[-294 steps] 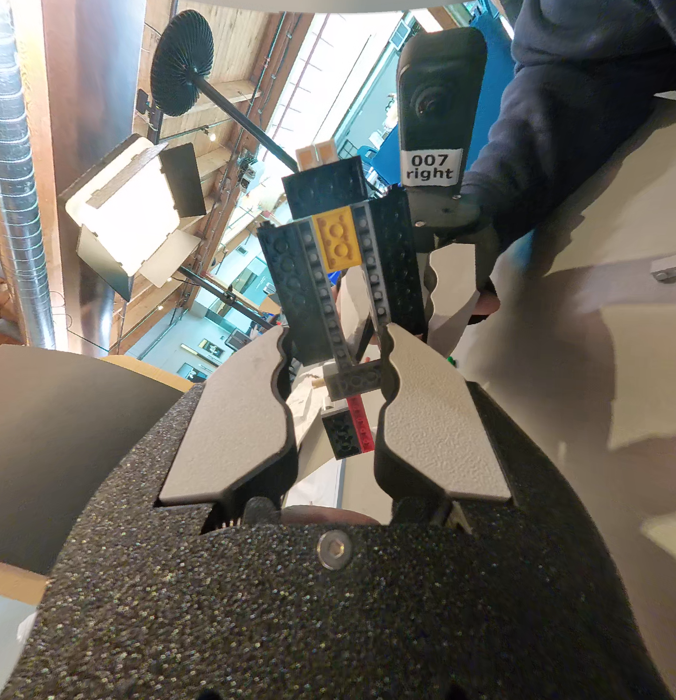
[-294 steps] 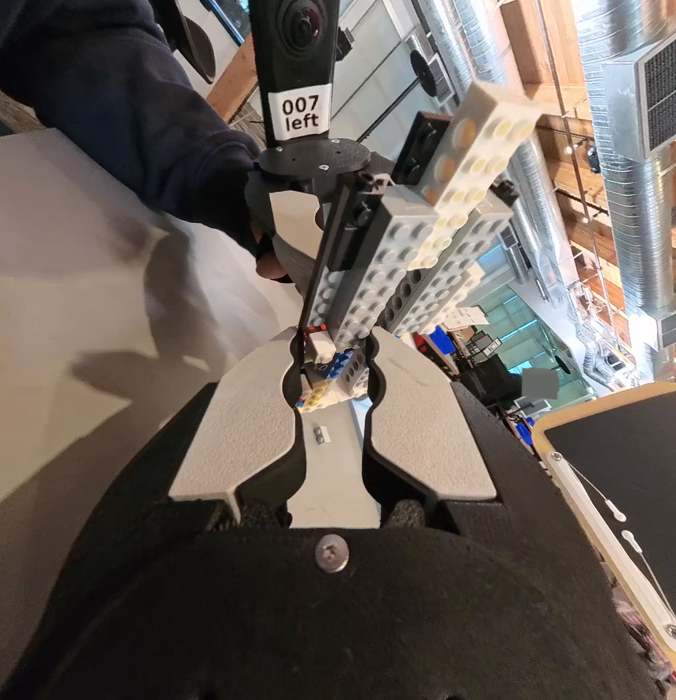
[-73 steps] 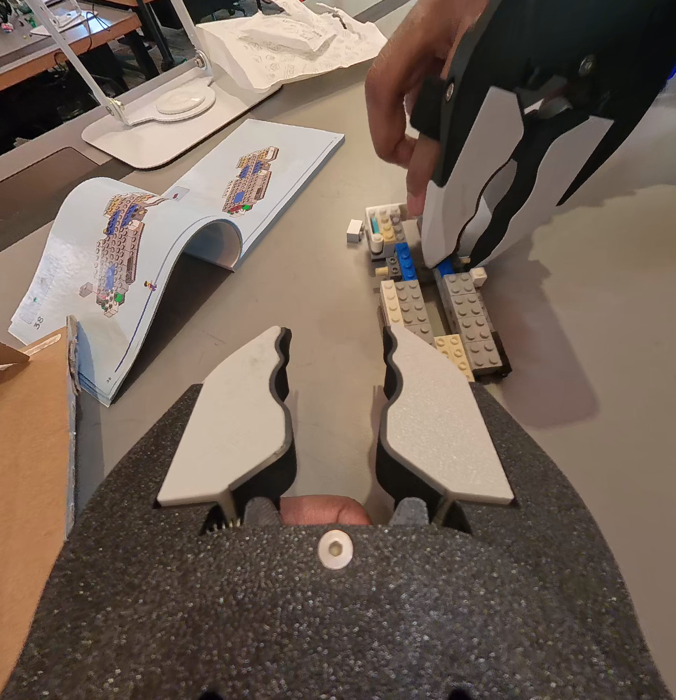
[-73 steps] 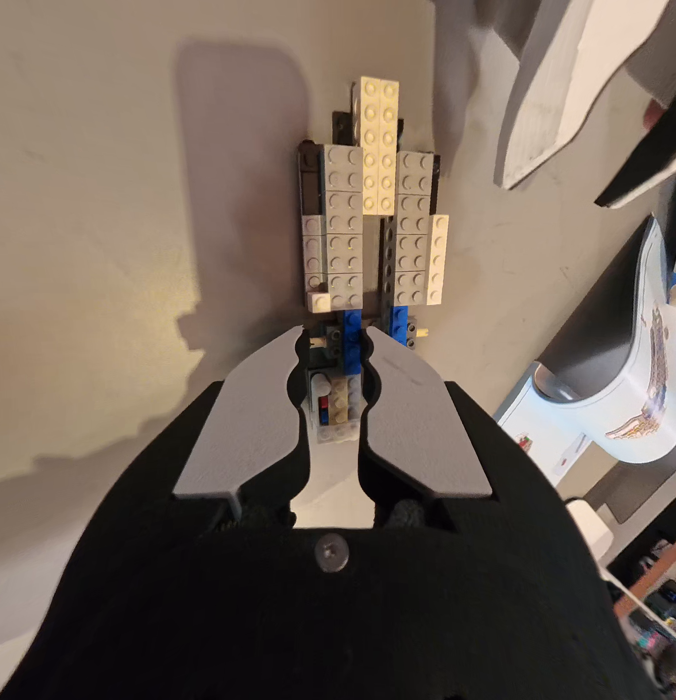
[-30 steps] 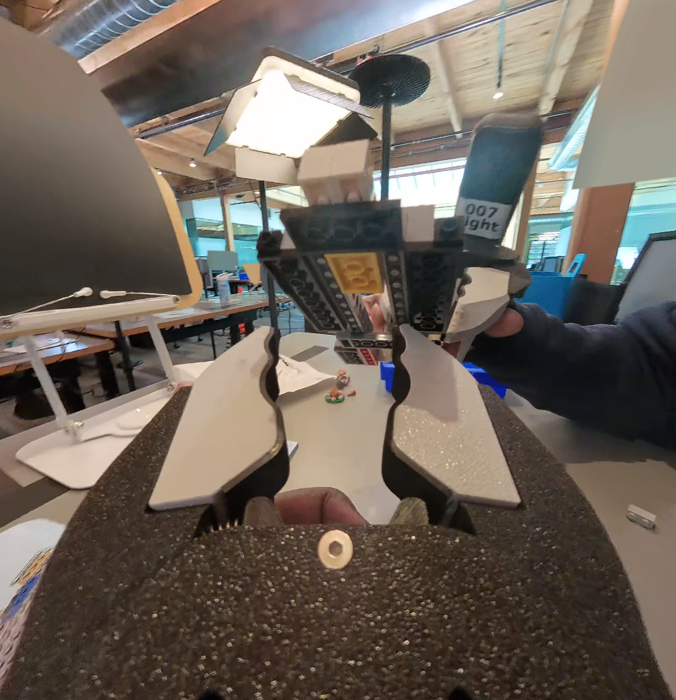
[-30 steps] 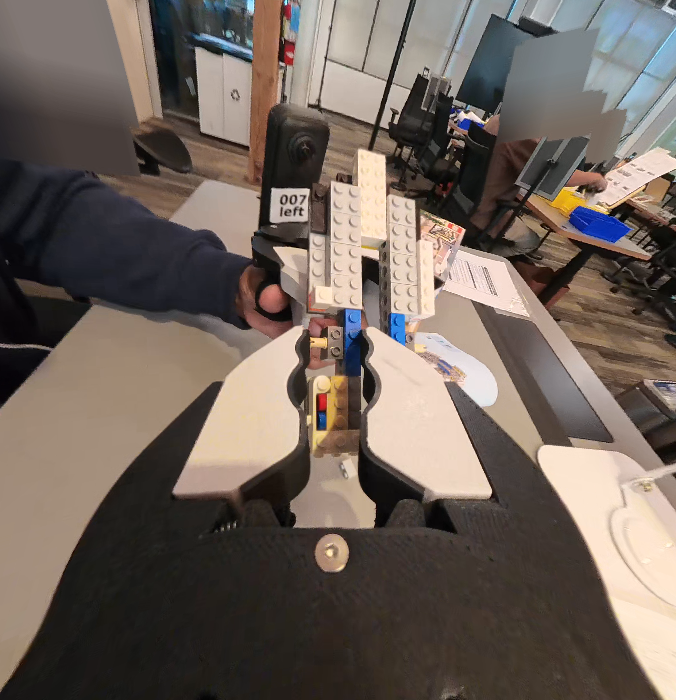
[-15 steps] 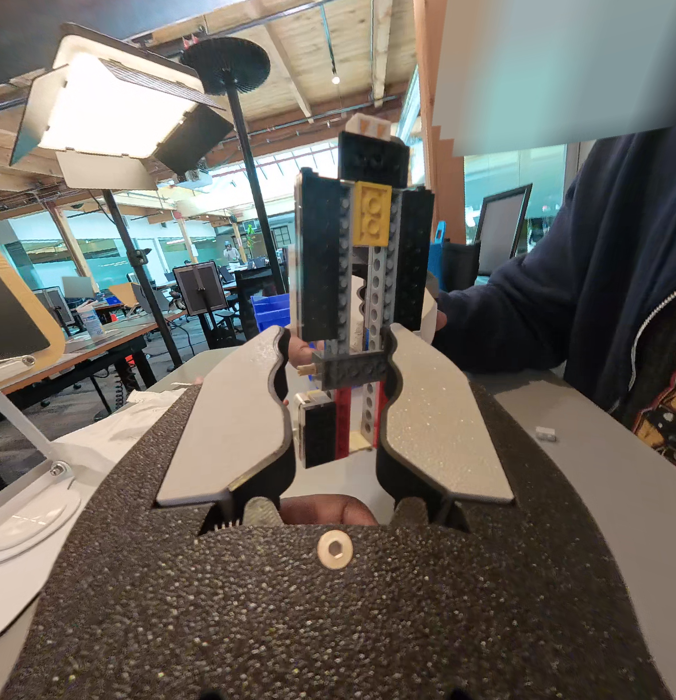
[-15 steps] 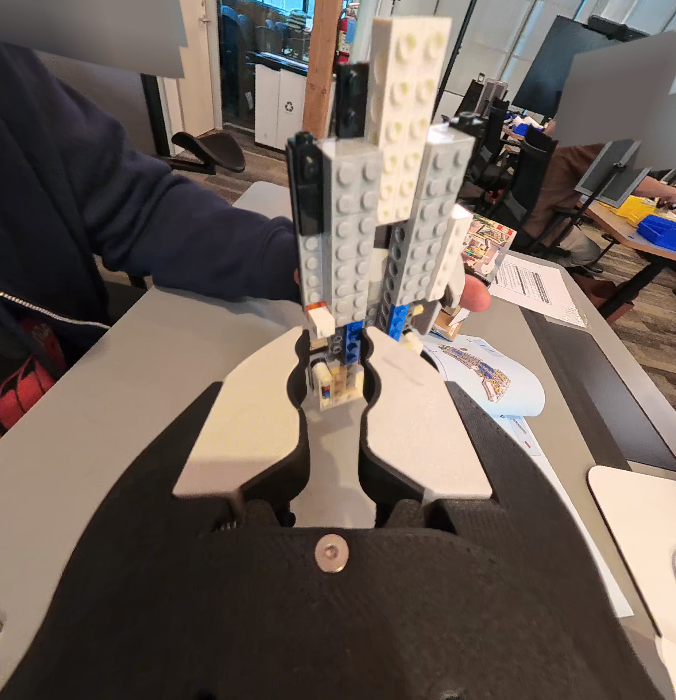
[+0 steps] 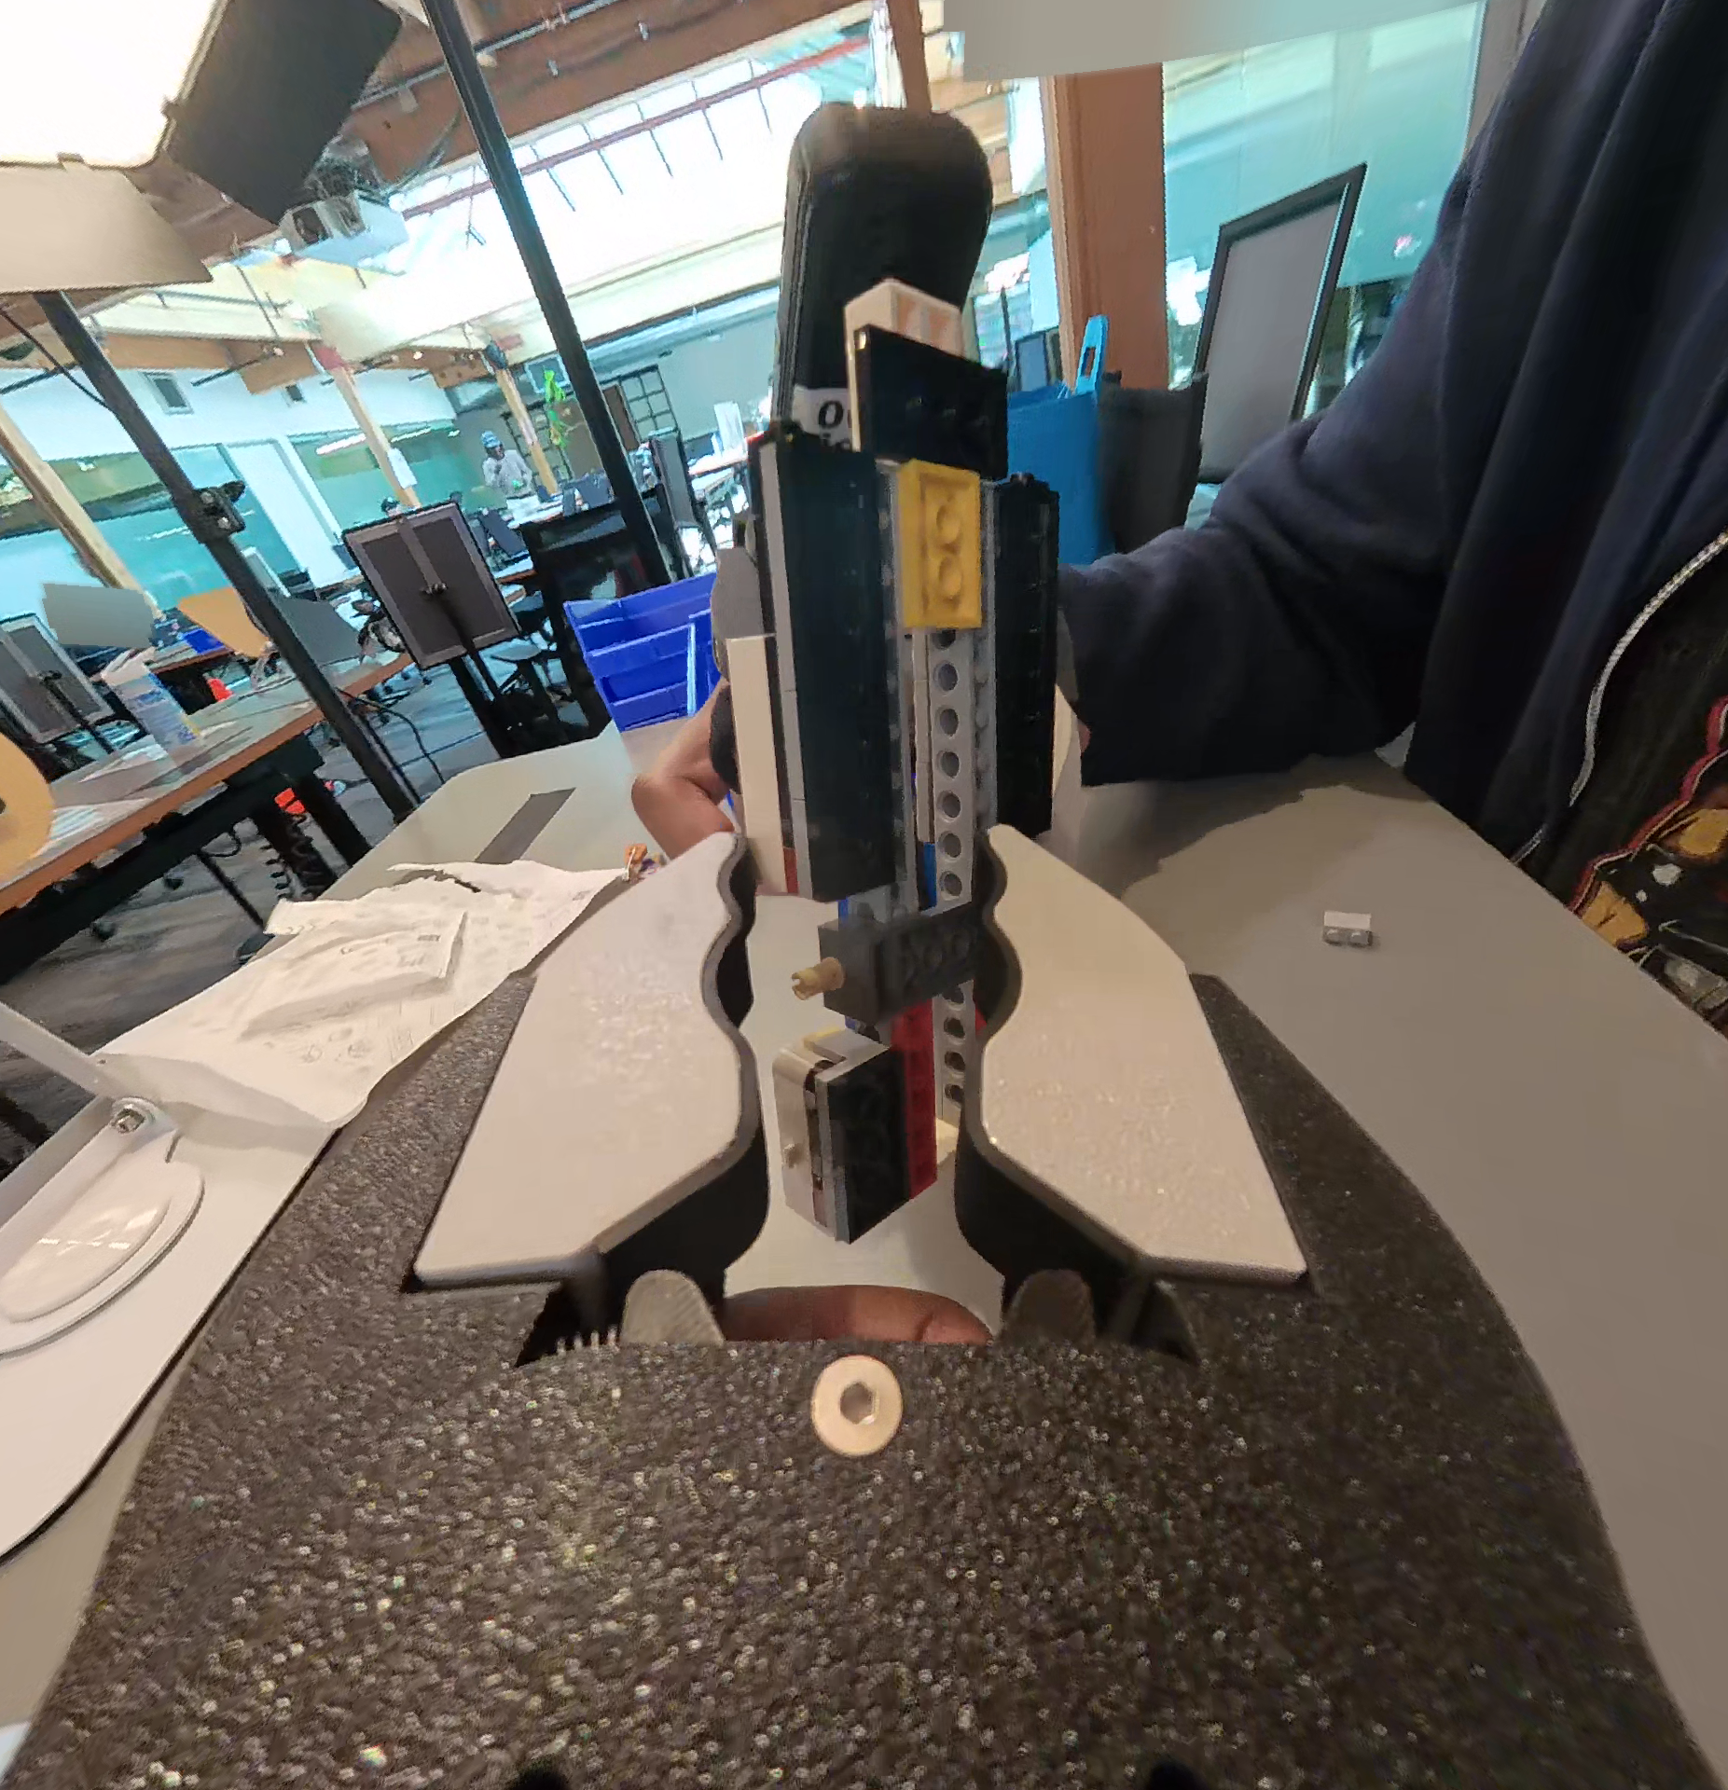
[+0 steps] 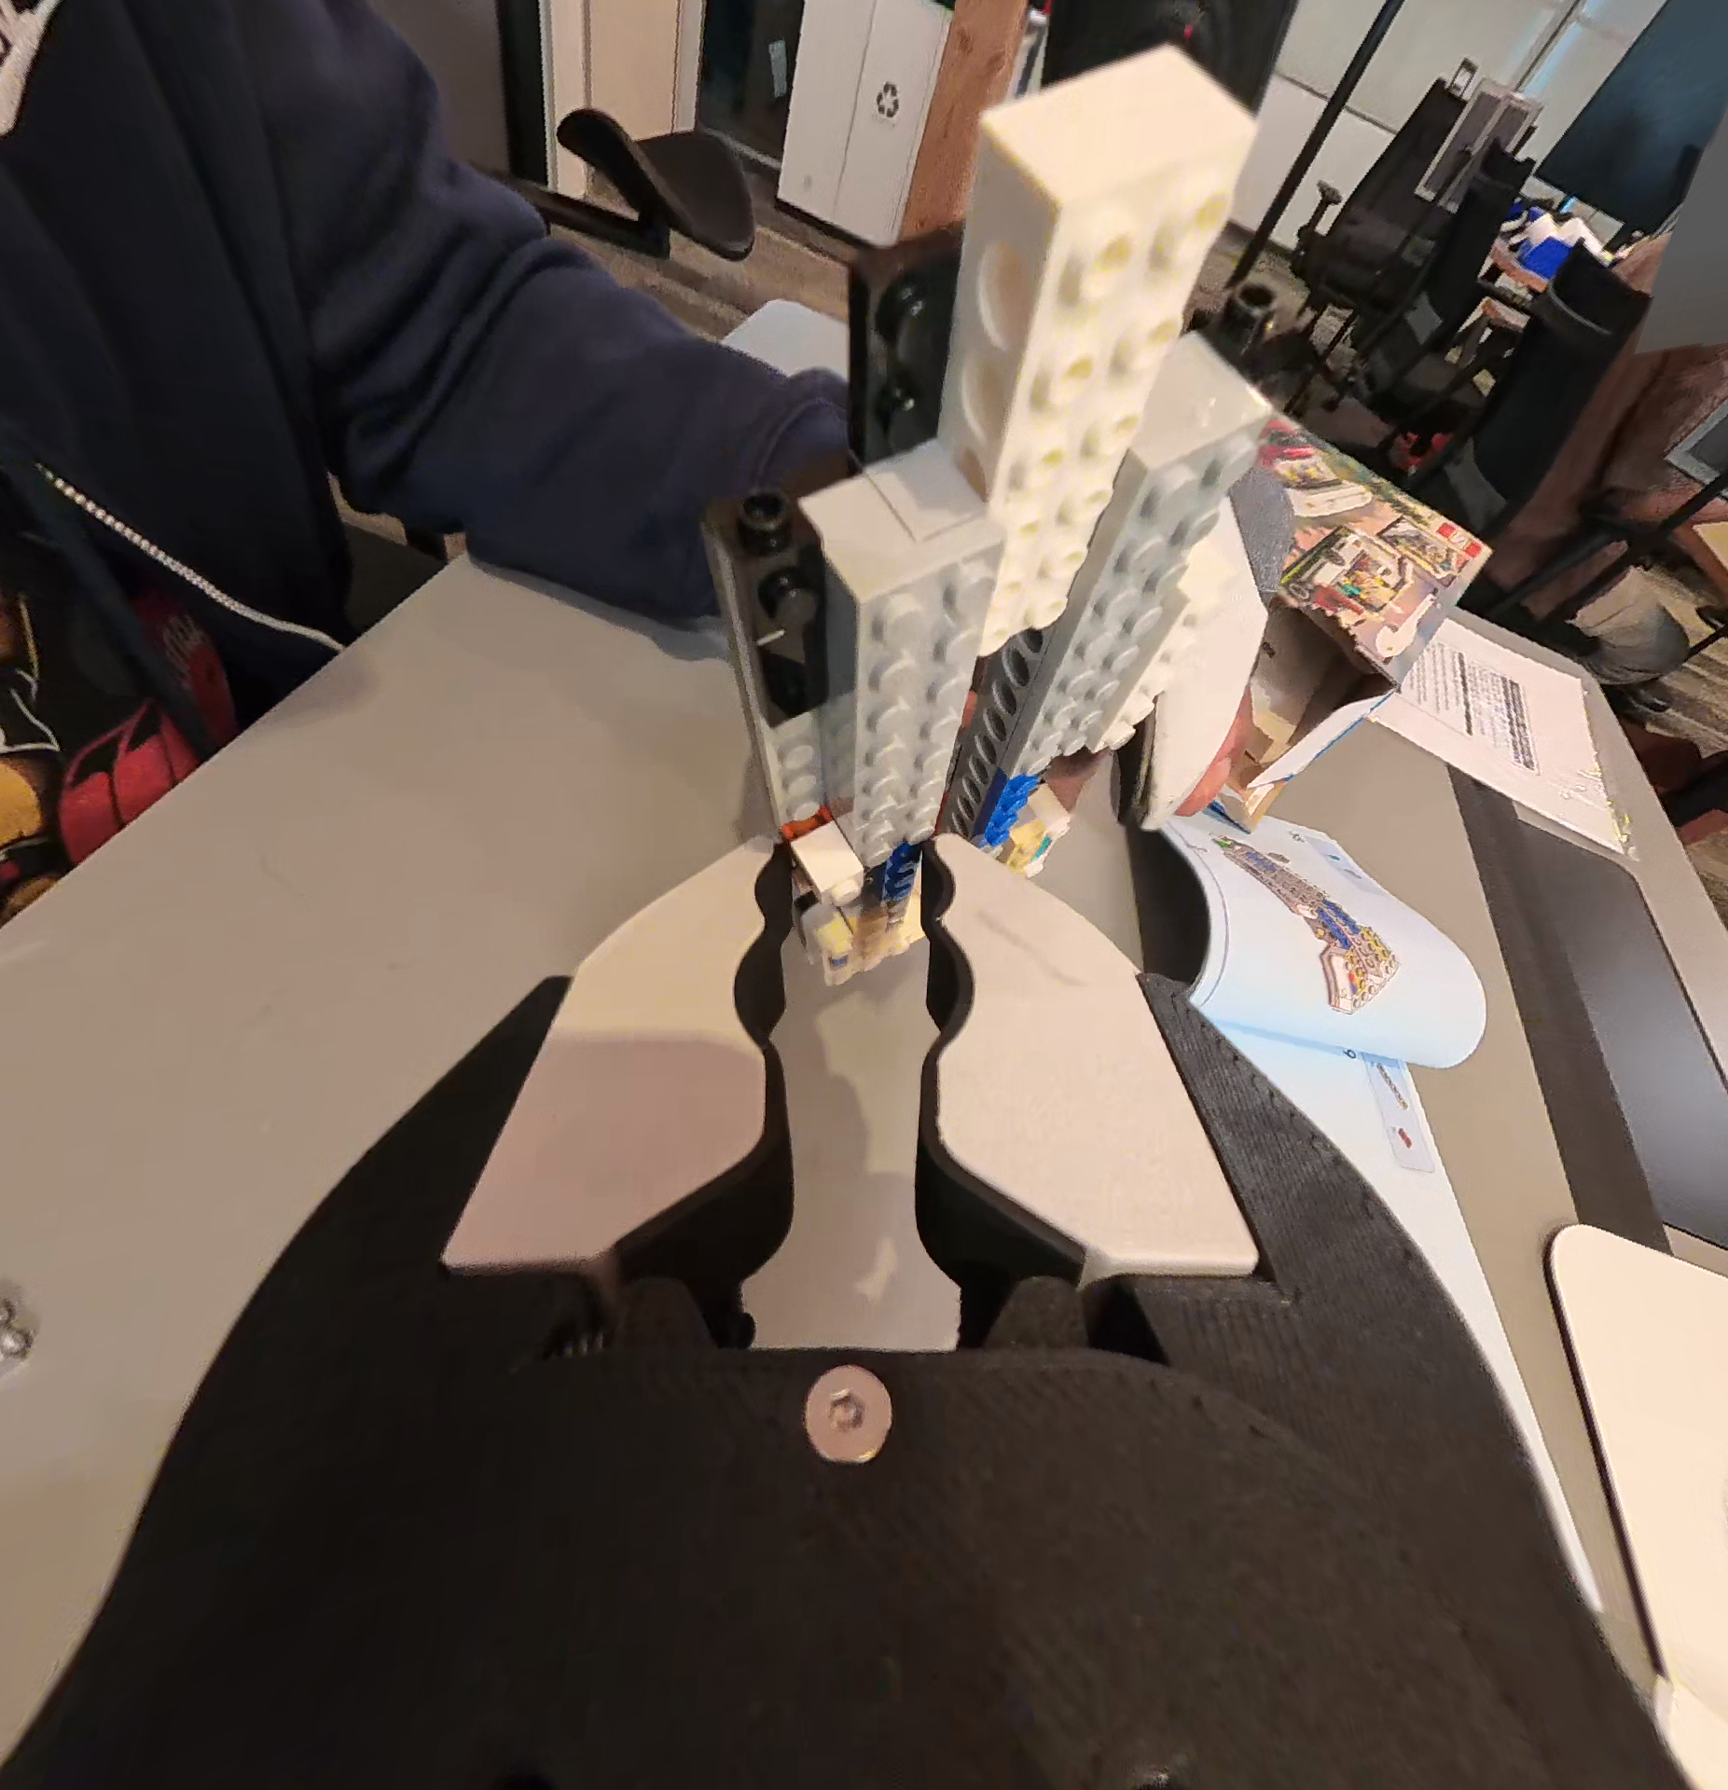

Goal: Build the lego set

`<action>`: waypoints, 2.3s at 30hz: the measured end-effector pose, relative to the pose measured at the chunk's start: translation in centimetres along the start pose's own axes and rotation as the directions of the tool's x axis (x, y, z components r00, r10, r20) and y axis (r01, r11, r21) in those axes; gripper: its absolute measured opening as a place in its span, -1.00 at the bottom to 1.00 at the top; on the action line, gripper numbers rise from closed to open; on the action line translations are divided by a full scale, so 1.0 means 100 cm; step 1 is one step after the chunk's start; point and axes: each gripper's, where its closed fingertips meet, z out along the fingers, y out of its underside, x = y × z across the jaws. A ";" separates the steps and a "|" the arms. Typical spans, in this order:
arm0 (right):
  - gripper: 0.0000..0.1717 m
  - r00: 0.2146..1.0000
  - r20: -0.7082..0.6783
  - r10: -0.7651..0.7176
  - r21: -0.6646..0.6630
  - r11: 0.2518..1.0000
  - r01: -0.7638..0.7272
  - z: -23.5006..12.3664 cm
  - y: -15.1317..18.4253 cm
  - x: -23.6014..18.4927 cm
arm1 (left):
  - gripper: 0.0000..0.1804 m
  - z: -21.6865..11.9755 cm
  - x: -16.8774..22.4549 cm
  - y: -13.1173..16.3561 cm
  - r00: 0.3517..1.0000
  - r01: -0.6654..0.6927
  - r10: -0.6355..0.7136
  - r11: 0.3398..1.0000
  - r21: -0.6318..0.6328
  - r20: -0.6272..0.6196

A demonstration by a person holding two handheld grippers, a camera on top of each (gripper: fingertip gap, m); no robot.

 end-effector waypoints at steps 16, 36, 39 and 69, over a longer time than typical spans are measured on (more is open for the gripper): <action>-0.71 0.992 0.032 -0.119 -0.186 0.975 0.123 0.003 0.028 -0.010 | -0.37 0.009 0.014 0.017 0.954 -0.270 0.288 0.945 -0.182 0.079; -0.79 0.972 -0.014 -0.234 -0.223 0.949 0.225 0.003 0.027 -0.010 | -0.56 0.003 0.023 0.009 0.888 -0.433 0.449 0.889 -0.148 0.100; -0.77 0.961 -0.050 -0.273 -0.215 0.942 0.257 -0.001 0.023 -0.009 | -0.58 0.004 0.023 0.005 0.870 -0.459 0.475 0.878 -0.140 0.128; -0.61 0.542 -0.129 -0.830 -0.563 0.511 0.649 -0.010 0.041 0.008 | -0.63 0.022 0.022 0.021 0.552 -0.730 0.828 0.537 -0.424 0.098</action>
